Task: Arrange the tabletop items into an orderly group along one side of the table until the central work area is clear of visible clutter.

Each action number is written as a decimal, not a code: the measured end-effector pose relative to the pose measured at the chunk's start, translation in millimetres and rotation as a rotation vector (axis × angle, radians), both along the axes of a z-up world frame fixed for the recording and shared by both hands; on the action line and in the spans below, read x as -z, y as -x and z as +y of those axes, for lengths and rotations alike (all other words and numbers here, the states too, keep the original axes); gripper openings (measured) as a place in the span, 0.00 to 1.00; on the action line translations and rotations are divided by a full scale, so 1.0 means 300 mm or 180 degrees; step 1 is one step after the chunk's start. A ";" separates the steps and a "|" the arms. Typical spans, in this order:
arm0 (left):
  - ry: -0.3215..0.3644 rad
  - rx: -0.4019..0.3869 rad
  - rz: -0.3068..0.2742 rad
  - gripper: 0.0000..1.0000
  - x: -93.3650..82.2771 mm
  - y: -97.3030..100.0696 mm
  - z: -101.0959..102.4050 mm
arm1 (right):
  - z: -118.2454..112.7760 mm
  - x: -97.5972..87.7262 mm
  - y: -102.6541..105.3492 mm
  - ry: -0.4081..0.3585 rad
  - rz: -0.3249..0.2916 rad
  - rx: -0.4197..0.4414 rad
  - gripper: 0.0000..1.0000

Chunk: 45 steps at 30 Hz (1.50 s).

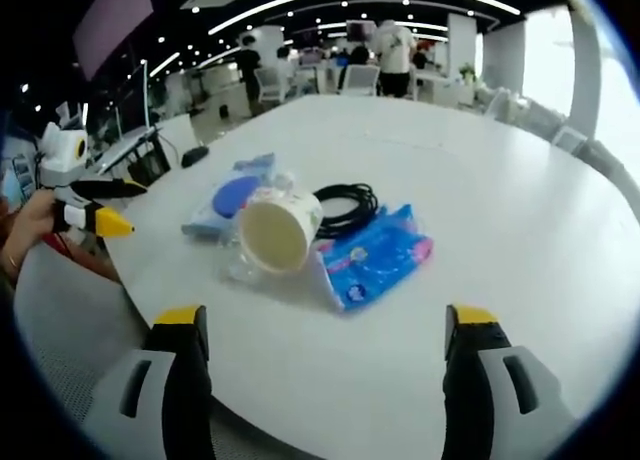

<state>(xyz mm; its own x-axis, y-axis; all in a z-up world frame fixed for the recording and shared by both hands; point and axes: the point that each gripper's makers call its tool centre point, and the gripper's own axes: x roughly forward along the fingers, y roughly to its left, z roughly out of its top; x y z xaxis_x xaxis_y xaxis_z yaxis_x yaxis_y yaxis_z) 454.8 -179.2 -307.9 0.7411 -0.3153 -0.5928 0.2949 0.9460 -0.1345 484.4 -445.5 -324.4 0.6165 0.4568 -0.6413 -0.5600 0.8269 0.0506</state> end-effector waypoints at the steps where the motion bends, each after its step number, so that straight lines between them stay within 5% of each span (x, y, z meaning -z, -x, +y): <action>1: -0.0008 0.0003 -0.0001 0.89 0.001 0.000 0.000 | 0.002 -0.004 -0.001 -0.0013 -0.0008 0.0001 0.96; 24: 0.0041 0.0014 0.0068 0.87 0.009 -0.005 -0.002 | 0.078 -0.103 -0.019 -0.0374 -0.0134 -0.0020 0.94; 31: 0.0037 0.0065 0.0093 0.86 -0.015 -0.013 -0.021 | 0.115 -0.155 -0.052 -0.0791 -0.0064 0.0003 0.94; 45: -0.0033 0.0185 -0.0075 0.84 -0.108 -0.129 -0.078 | 0.176 -0.140 -0.141 -0.0543 -0.0110 -0.0157 0.93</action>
<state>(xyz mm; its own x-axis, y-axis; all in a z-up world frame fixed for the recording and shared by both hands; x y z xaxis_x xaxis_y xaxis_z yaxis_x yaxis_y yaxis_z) 493.5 -202.6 -275.6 0.7355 -0.3521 -0.5788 0.3523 0.9285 -0.1172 526.8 -392.7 -282.5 0.6110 0.5874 -0.5307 -0.6036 0.7795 0.1677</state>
